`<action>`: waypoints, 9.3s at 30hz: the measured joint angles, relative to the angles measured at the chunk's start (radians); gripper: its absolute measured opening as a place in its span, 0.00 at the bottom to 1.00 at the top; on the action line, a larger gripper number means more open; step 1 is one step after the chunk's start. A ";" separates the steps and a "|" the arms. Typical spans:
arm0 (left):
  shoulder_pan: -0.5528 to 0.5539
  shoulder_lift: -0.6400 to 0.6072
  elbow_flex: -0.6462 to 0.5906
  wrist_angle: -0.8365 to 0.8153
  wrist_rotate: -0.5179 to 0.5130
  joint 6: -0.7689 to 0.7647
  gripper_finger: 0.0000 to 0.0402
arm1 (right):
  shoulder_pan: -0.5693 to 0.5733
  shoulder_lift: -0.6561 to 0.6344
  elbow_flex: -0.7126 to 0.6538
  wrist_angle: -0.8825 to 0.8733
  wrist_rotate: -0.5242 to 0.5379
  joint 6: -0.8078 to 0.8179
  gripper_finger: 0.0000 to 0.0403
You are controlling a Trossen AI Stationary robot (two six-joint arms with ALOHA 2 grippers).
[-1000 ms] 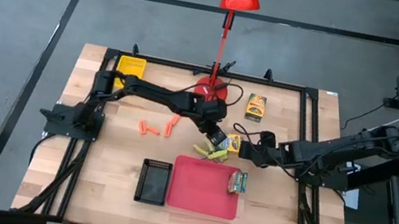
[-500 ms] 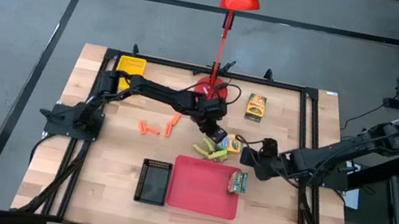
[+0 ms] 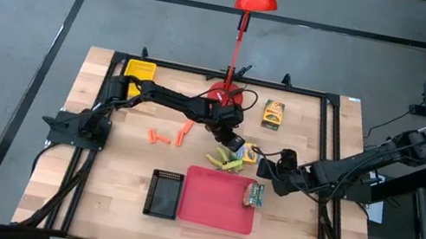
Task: Pick & Place School Supplies
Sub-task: Put the bottom yellow crayon box into the red bin, then put the yellow crayon box into the red bin
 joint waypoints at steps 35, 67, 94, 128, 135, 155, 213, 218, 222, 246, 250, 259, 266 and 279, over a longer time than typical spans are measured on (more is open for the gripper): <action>0.013 0.025 -0.003 -0.163 -0.097 0.043 0.01 | -0.050 0.000 0.030 0.120 0.102 -0.121 0.11; 0.010 0.024 -0.001 -0.169 -0.096 0.059 0.01 | -0.411 0.021 0.095 0.369 -0.204 -0.570 0.32; 0.009 0.022 0.001 -0.195 -0.100 0.102 0.01 | -0.438 0.205 0.206 0.349 -0.289 -0.614 0.27; -0.032 -0.406 -0.002 -0.426 -0.513 0.245 0.32 | -0.320 0.050 0.298 0.135 -0.149 -0.652 0.00; -0.093 -0.525 -0.001 -0.444 -0.611 0.215 0.35 | -0.175 0.014 0.297 0.122 -0.090 -0.525 0.00; -0.251 -0.559 -0.001 -0.449 -0.633 0.136 0.35 | 0.145 0.074 0.297 0.192 0.125 -0.211 0.00; -0.272 -0.558 -0.001 -0.444 -0.630 0.120 0.35 | 0.287 0.168 0.362 -0.198 0.126 0.118 0.03; -0.273 -0.558 -0.001 -0.433 -0.629 0.120 0.35 | 0.287 0.168 0.362 -0.198 0.126 0.100 0.06; -0.277 -0.558 -0.001 -0.429 -0.629 0.120 0.35 | 0.287 0.167 0.362 -0.200 0.126 0.101 0.10; -0.280 -0.557 -0.049 -0.642 -0.505 0.086 0.35 | 0.287 0.167 0.362 -0.095 0.303 0.036 0.15; -0.280 -0.558 -0.107 -0.590 -0.469 0.104 0.35 | 0.291 0.167 0.362 -0.031 0.378 0.011 0.15; -0.291 -0.557 -0.164 -0.501 -0.525 0.069 0.34 | 0.207 0.111 0.362 -0.189 0.481 0.127 0.11; -0.283 -0.557 -0.164 -0.439 -0.527 0.077 0.34 | 0.002 0.009 0.362 -0.387 0.298 -0.056 0.10; -0.283 -0.557 -0.163 -0.432 -0.572 0.065 0.34 | -0.587 -0.122 0.362 -0.470 -0.012 -0.722 0.10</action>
